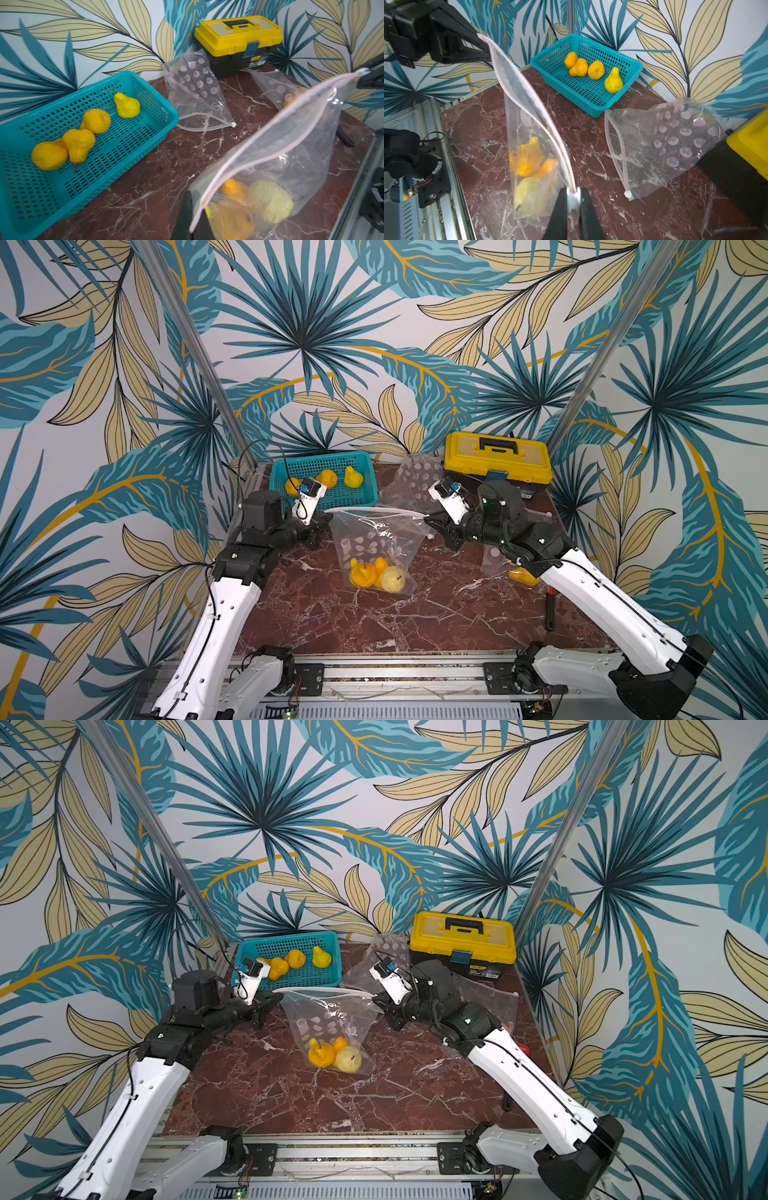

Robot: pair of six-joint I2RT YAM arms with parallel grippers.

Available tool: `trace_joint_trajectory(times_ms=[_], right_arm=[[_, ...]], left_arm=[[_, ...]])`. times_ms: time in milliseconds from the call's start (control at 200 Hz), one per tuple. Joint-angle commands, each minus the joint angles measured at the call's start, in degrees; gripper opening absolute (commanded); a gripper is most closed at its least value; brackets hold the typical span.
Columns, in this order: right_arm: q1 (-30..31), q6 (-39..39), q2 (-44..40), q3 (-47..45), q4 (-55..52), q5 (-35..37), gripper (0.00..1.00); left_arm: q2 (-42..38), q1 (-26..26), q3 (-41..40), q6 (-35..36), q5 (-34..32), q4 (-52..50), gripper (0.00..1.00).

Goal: Open the zip-top bag and take out the pear
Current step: Unzip the zipper on the zipper food storage bag.

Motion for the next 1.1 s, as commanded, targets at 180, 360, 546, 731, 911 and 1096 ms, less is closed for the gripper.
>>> trace_joint_trajectory(times_ms=[180, 360, 546, 731, 911, 1096], right_arm=[[0.99, 4.89, 4.9, -0.29, 18.39, -21.77, 0.0], [1.44, 2.45, 6.17, 1.3, 13.27, -19.47, 0.0], [1.43, -1.02, 4.75, 0.39, 9.49, -17.2, 0.0], [1.45, -3.12, 4.82, 0.82, 6.4, -19.55, 0.0], [1.46, -4.19, 4.81, 1.47, 5.01, -20.23, 0.0], [1.43, -5.0, 4.7, 1.93, 3.79, -20.49, 0.0]], left_arm=[[0.8, -6.52, 2.11, 7.45, 10.39, 0.84, 0.0], [-0.6, -6.97, 2.22, 6.01, 5.72, 0.86, 0.19], [-3.86, -6.88, 4.04, 7.37, -5.13, 0.7, 0.47], [-1.17, -6.92, 8.93, 15.8, 0.54, -3.02, 0.63], [6.13, -6.92, 13.89, 24.96, 7.17, -8.62, 0.72], [13.7, -7.22, 16.45, 28.23, 12.44, -9.62, 0.75]])
